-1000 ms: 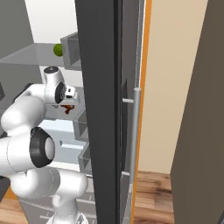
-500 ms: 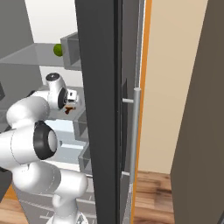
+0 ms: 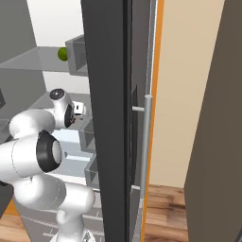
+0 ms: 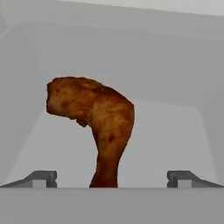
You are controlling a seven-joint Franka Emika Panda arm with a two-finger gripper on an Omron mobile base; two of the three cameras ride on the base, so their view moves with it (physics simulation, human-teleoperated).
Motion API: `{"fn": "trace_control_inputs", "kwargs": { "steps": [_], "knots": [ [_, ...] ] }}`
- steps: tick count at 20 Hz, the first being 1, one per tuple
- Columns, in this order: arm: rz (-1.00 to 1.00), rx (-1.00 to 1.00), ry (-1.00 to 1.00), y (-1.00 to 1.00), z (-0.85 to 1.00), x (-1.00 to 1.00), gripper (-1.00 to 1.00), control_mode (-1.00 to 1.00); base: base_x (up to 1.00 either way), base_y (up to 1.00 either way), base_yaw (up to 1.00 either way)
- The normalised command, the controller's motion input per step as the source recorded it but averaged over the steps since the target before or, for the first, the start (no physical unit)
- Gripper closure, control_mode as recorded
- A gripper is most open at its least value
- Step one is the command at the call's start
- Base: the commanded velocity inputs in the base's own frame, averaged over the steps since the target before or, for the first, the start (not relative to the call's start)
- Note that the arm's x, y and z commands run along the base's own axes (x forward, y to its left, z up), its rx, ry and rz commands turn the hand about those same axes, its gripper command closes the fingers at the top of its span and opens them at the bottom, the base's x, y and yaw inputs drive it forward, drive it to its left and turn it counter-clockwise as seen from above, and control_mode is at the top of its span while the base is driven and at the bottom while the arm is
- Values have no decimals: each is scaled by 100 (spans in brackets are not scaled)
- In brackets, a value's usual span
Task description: Place one lime and one chicken drumstick in each tupperware on the nearby counter, to pack two identical lunches.
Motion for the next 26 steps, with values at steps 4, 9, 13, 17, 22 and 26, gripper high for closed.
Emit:
{"fn": "trace_control_inputs", "kwargs": {
  "steps": [4,9,13,17,22,26],
  "knots": [
    [0,8,0,0,0,55,-100,-100,0,0,0],
    [0,1,7,0,-21,57,-100,-100,0,0,0],
    [0,-1,23,21,-87,32,100,-100,0,0,0],
    [0,-4,6,16,-48,7,100,-100,0,0,0],
    [0,0,0,0,-3,-19,100,-100,0,0,0],
    [-1,0,-1,9,-9,-90,100,-100,0,0,0]
  ]
}}
